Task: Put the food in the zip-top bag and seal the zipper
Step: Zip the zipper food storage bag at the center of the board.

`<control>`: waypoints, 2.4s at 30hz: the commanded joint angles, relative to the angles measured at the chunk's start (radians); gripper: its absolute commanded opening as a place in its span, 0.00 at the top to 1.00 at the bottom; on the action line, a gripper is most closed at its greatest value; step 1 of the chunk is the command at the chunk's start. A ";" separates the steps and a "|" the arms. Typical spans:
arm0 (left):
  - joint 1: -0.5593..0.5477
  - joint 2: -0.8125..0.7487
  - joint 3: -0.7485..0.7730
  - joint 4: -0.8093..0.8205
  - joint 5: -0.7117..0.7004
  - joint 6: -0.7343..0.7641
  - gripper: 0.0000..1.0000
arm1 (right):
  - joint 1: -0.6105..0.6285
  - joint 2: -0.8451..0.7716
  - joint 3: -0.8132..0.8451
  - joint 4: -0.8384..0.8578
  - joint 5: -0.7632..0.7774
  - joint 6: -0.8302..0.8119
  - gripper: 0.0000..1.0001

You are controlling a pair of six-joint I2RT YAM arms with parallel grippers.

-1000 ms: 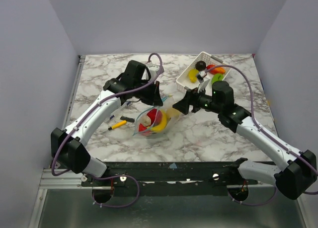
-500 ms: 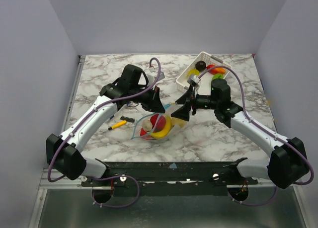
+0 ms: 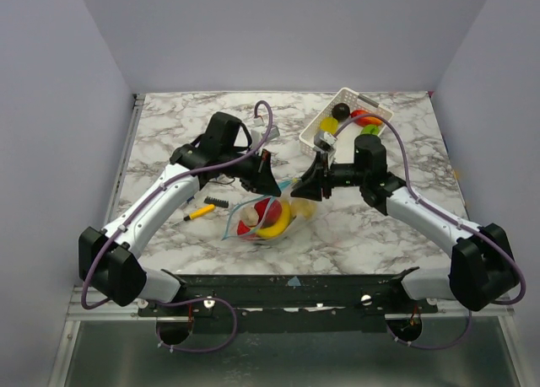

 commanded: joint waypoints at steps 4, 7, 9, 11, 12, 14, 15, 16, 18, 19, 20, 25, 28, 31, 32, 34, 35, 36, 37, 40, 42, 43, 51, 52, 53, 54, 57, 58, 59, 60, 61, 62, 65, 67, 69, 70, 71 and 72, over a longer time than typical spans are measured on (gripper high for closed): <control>-0.019 -0.012 0.007 0.037 -0.108 -0.006 0.94 | -0.005 0.004 -0.023 0.091 -0.073 0.081 0.91; -0.068 -0.036 -0.001 0.043 -0.275 0.005 0.71 | -0.006 0.013 -0.023 0.092 -0.091 0.111 0.99; -0.108 -0.059 -0.007 0.056 -0.384 0.010 0.60 | -0.006 0.019 -0.023 0.092 -0.091 0.139 0.99; -0.143 -0.090 -0.031 0.101 -0.477 0.011 0.54 | -0.006 0.023 -0.019 0.092 -0.084 0.185 1.00; -0.159 -0.106 -0.042 0.119 -0.526 0.011 0.53 | -0.006 0.025 -0.017 0.088 -0.079 0.205 0.99; -0.189 -0.130 -0.064 0.150 -0.593 0.017 0.53 | -0.006 0.021 -0.015 0.082 -0.052 0.255 0.99; -0.204 -0.141 -0.072 0.163 -0.633 0.018 0.52 | -0.006 0.019 -0.015 0.081 -0.030 0.285 0.99; -0.219 -0.149 -0.080 0.171 -0.657 0.021 0.52 | -0.007 0.021 -0.013 0.081 -0.019 0.321 0.99; -0.243 -0.158 -0.092 0.181 -0.697 0.034 0.52 | -0.007 0.026 -0.009 0.086 -0.011 0.395 0.99; -0.252 -0.158 -0.095 0.181 -0.720 0.038 0.52 | -0.007 0.028 -0.011 0.096 -0.002 0.449 1.00; -0.259 -0.157 -0.097 0.178 -0.735 0.043 0.53 | -0.006 0.029 -0.012 0.102 0.016 0.496 0.99; -0.284 -0.170 -0.139 0.191 -0.759 0.052 0.54 | -0.006 0.023 -0.032 0.089 0.111 0.682 0.99; -0.302 -0.194 -0.177 0.220 -0.738 0.067 0.54 | -0.006 0.016 -0.061 0.124 0.129 0.777 0.99; -0.306 -0.199 -0.192 0.230 -0.733 0.069 0.56 | -0.006 -0.007 -0.101 0.188 0.155 0.857 0.99; -0.306 -0.197 -0.192 0.229 -0.725 0.071 0.59 | -0.006 -0.014 -0.107 0.195 0.158 0.870 1.00; -0.307 -0.195 -0.191 0.229 -0.710 0.071 0.77 | -0.005 -0.023 -0.108 0.190 0.161 0.864 0.99; -0.307 -0.197 -0.195 0.231 -0.705 0.071 0.87 | -0.006 -0.026 -0.102 0.171 0.164 0.839 0.99; -0.307 -0.201 -0.198 0.238 -0.701 0.071 0.93 | -0.007 -0.025 -0.091 0.140 0.164 0.795 0.97; -0.306 -0.203 -0.202 0.241 -0.693 0.072 0.96 | -0.006 -0.024 -0.072 0.086 0.167 0.735 0.89; -0.300 -0.207 -0.205 0.252 -0.629 0.085 1.00 | -0.006 -0.035 -0.042 -0.015 0.215 0.531 0.57; -0.289 -0.207 -0.204 0.262 -0.545 0.084 1.00 | -0.005 -0.056 -0.050 -0.019 0.228 0.432 0.35; -0.276 -0.209 -0.204 0.268 -0.486 0.077 1.00 | -0.006 -0.071 -0.056 -0.012 0.226 0.386 0.24; -0.164 -0.228 -0.243 0.336 -0.184 0.005 1.00 | -0.007 -0.102 -0.129 0.168 0.038 0.267 0.24; -0.151 -0.228 -0.245 0.332 -0.166 0.005 1.00 | -0.007 -0.094 -0.131 0.189 -0.003 0.262 0.27; -0.143 -0.226 -0.247 0.328 -0.157 0.005 1.00 | -0.005 -0.085 -0.130 0.202 -0.034 0.262 0.29; -0.135 -0.224 -0.247 0.324 -0.146 0.005 1.00 | -0.005 -0.073 -0.129 0.211 -0.075 0.258 0.30; -0.115 -0.216 -0.246 0.311 -0.121 0.006 1.00 | -0.005 -0.052 -0.125 0.246 -0.145 0.271 0.34; -0.110 -0.214 -0.246 0.307 -0.114 0.006 1.00 | -0.006 -0.051 -0.126 0.254 -0.158 0.273 0.36; -0.106 -0.213 -0.247 0.307 -0.106 0.005 1.00 | -0.005 -0.054 -0.131 0.267 -0.157 0.277 0.40; -0.106 -0.211 -0.247 0.308 -0.098 0.004 1.00 | -0.006 -0.056 -0.135 0.272 -0.145 0.279 0.45; -0.105 -0.208 -0.247 0.307 -0.091 0.005 1.00 | -0.006 -0.056 -0.133 0.274 -0.142 0.281 0.51; -0.105 -0.207 -0.246 0.307 -0.085 0.005 1.00 | -0.005 -0.053 -0.131 0.282 -0.147 0.288 0.57; -0.105 -0.198 -0.240 0.307 -0.069 0.005 1.00 | -0.005 -0.033 -0.144 0.382 -0.168 0.362 0.74; -0.105 -0.192 -0.232 0.304 -0.067 0.005 1.00 | -0.005 -0.022 -0.148 0.424 -0.164 0.409 0.97; -0.104 -0.187 -0.221 0.297 -0.084 0.000 1.00 | -0.005 -0.015 -0.151 0.452 -0.156 0.443 1.00; -0.105 -0.187 -0.217 0.299 -0.099 -0.009 0.93 | -0.005 -0.014 -0.156 0.466 -0.151 0.456 1.00; -0.106 -0.188 -0.214 0.299 -0.116 -0.013 0.81 | -0.005 -0.016 -0.162 0.471 -0.138 0.463 1.00; -0.106 -0.190 -0.210 0.300 -0.125 -0.017 0.72 | -0.006 -0.016 -0.166 0.471 -0.129 0.466 0.99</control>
